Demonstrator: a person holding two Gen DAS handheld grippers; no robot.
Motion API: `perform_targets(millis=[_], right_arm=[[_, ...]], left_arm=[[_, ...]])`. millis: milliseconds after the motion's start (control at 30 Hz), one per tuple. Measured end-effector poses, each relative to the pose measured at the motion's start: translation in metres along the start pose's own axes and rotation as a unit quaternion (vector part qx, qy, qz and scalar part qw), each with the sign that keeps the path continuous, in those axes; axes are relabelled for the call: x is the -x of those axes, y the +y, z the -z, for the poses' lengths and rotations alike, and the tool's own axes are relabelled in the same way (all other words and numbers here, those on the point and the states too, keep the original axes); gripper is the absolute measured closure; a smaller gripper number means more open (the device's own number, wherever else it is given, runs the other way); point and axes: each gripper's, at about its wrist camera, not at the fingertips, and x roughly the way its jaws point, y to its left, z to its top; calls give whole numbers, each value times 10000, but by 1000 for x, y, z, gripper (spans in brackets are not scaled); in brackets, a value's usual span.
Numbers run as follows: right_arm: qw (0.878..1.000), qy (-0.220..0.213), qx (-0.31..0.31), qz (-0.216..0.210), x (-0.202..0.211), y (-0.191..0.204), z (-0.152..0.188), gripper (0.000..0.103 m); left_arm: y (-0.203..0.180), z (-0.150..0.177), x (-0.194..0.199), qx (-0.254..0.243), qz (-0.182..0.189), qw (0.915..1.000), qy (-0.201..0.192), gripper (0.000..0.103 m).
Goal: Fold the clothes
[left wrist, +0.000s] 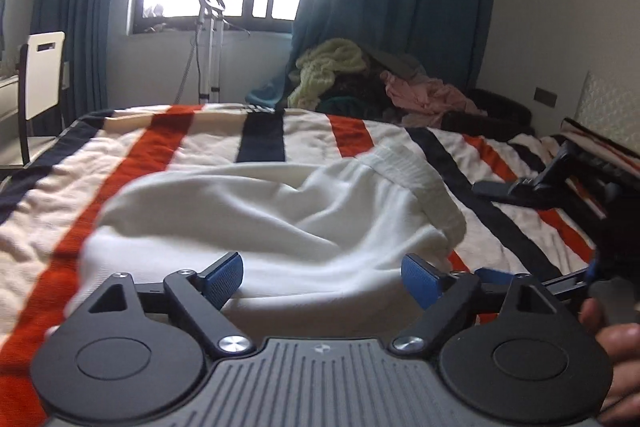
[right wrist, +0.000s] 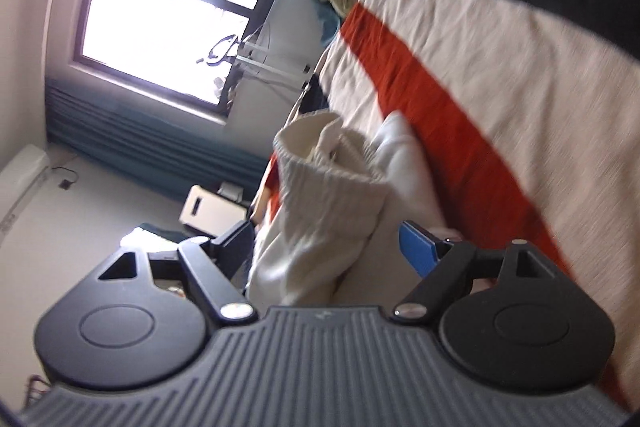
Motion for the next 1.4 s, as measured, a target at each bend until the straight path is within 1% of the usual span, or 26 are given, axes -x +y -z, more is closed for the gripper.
perform_targets(millis=[100, 133, 200, 333, 400, 433, 467, 500, 567, 633, 700, 733, 767, 833, 867, 933, 1000, 1033, 1100, 1167, 1200, 1233, 1267, 1300, 1367, 1400], right_arm=[[9998, 192, -59, -26, -20, 0, 5, 20], [9997, 243, 10, -6, -27, 2, 6, 23], [9991, 308, 254, 143, -41, 8, 7, 23], [9949, 236, 803, 557, -63, 18, 11, 23], [9931, 91, 946, 689, -67, 20, 12, 24], [9918, 15, 1027, 763, -68, 22, 12, 29], [9902, -60, 1111, 842, -69, 24, 12, 37], [9883, -134, 1201, 932, -67, 25, 12, 42], [9839, -248, 1394, 1091, -62, 29, 14, 57], [9791, -348, 1629, 1164, -55, 34, 17, 62], [9706, -444, 1999, 1268, -49, 44, 22, 64], [9622, -526, 2313, 1341, -47, 52, 26, 67], [9515, -659, 2677, 1363, -44, 62, 32, 68], [9310, -934, 3274, 1314, -36, 79, 42, 71], [9255, -1057, 3429, 1213, -31, 85, 46, 74], [9163, -1305, 3635, 1060, -22, 96, 49, 75], [9121, -1629, 3623, 1012, -11, 100, 47, 75], [9140, -1770, 3491, 1070, -4, 98, 43, 75], [9220, -1899, 3051, 1439, 8, 86, 33, 75], [9331, -1618, 2458, 2068, 9, 62, 19, 67], [9380, -1275, 2163, 2388, 4, 49, 13, 65], [9453, -950, 1812, 2540, -1, 35, 8, 63], [9520, -672, 1451, 2611, -4, 21, 4, 56], [9609, -515, 1098, 2490, -4, 11, 2, 52], [9733, -261, 649, 2185, -6, 3, -3, 28], [9791, -204, 505, 1962, -7, 3, -3, 21]], left_arm=[[30, -6, 22, 278, -281, 9989, -263, 11], [40, -6, 32, 407, -328, 9981, -338, 11], [50, -5, 45, 616, -463, 9959, -479, 11], [72, -11, 35, 579, -1019, 9912, -614, 11], [85, -11, 28, 793, -1135, 9889, -533, 11], [91, -10, 25, 918, -1167, 9877, -481, 11], [98, -9, 23, 1090, -1130, 9868, -398, 11], [103, -8, 21, 1248, -1091, 9856, -320, 11], [111, -7, 21, 1439, -1028, 9839, -243, 11], [111, -6, 24, 1440, -1025, 9838, -299, 11], [109, -5, 27, 1339, -1054, 9847, -377, 11], [107, -4, 29, 1282, -1070, 9851, -402, 11], [106, -4, 30, 1234, -1081, 9856, -419, 11], [103, -2, 31, 1179, -1071, 9864, -407, 11], [102, -1, 33, 1161, -1068, 9866, -405, 11], [101, 0, 36, 1150, -1063, 9868, -406, 11], [103, 1, 38, 1192, -1028, 9868, -379, 11], [104, 2, 37, 1242, -1019, 9865, -318, 11], [109, 5, 34, 1407, -1022, 9846, -161, 11], [114, 8, 31, 1616, -984, 9819, 17, 11], [116, 9, 29, 1706, -939, 9808, 90, 11], [117, 10, 28, 1757, -903, 9802, 135, 11], [118, 11, 28, 1808, -868, 9795, 180, 11], [118, 12, 27, 1854, -830, 9789, 223, 11], [120, 14, 28, 1936, -735, 9779, 301, 11], [121, 15, 28, 2007, -673, 9767, 343, 11]])
